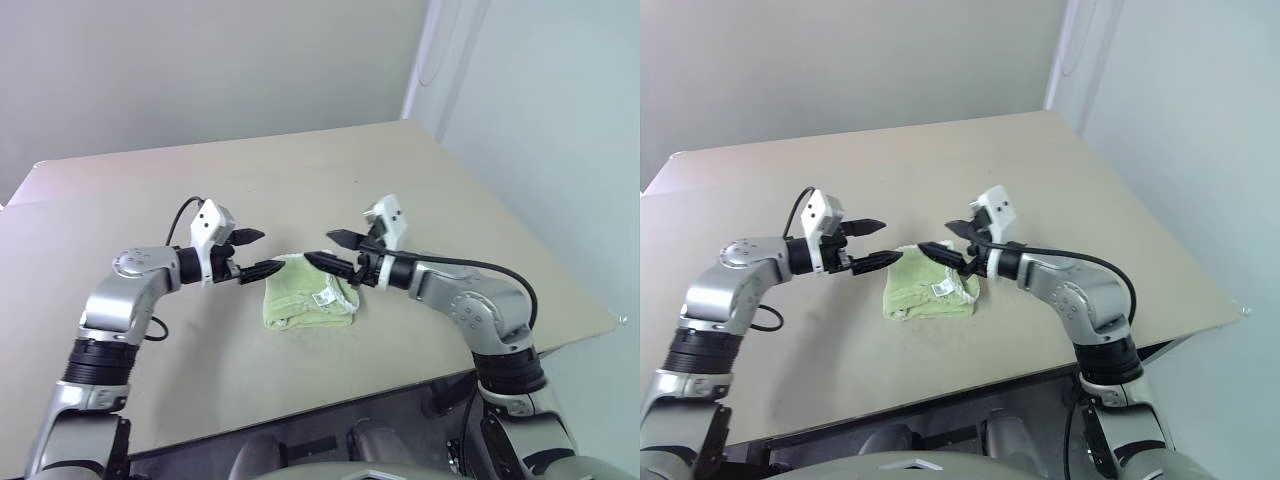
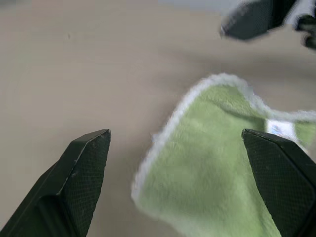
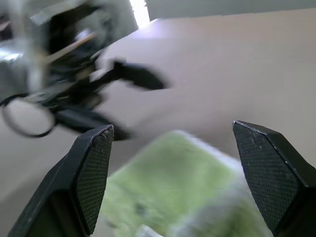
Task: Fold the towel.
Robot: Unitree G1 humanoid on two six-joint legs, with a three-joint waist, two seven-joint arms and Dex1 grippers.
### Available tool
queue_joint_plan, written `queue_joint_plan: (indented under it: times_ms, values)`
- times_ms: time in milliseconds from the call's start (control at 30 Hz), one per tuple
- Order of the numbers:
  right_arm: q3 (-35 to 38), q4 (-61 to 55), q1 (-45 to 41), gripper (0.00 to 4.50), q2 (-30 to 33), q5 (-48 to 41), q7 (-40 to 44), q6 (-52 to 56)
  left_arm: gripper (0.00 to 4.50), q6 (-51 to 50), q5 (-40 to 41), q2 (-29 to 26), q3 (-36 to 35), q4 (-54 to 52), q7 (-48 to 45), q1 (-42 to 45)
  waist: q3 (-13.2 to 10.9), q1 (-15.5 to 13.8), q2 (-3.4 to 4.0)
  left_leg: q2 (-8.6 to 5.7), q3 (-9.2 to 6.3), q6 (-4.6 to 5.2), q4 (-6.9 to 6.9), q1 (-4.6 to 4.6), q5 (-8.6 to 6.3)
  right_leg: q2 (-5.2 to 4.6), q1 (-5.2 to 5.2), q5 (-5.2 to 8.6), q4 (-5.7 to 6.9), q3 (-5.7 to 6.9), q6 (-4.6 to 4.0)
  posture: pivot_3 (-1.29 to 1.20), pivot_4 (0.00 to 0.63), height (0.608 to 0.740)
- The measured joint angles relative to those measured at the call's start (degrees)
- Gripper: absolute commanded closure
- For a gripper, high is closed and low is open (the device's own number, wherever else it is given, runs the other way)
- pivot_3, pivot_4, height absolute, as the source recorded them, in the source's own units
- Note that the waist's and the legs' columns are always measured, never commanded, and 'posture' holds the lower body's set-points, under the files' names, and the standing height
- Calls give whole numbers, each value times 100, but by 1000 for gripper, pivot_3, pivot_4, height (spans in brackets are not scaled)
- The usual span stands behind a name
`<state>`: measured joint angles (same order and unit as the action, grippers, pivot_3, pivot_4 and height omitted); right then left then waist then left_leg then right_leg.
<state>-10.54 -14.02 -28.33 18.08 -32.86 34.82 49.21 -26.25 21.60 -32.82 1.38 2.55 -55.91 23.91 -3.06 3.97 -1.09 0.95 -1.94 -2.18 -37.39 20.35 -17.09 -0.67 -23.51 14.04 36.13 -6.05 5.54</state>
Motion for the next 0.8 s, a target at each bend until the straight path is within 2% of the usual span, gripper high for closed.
queue_joint_plan:
  times_ms: [100, 333, 600, 800]
  values:
    - [-538, 118, -72, 458, 222, 284, 408, -143, 20, 278, -199, 101, 64, 55, 104, 0, 1, 1, -1, 0, 0, 0, 2, 1, 0, 0, 0, -15, -1, 0, 5, 0, 0, 740]
    - [-1144, 503, -146, 458, 511, 978, 718, -341, 20, 1104, -788, 331, 548, 472, 125, -131, 1, 0, -2, -1, 1, 0, 0, 1, 0, 0, 0, -21, -1, 0, -5, 0, 0, 740]
    - [-966, 894, -149, 458, 603, 1283, 597, -235, 20, 1732, -1091, 348, 798, 650, -51, -211, 1, -1, -1, -1, 0, 0, 0, 1, 0, 1, 0, -22, 1, 0, -4, 0, 0, 740]
    - [-867, 732, -96, 458, 1032, 1346, 711, -106, 20, 1790, -1141, 344, 870, 575, -79, -347, 1, -3, -1, -1, -1, 1, 0, 1, 0, 1, 0, -20, 1, 0, -1, 0, 0, 740]
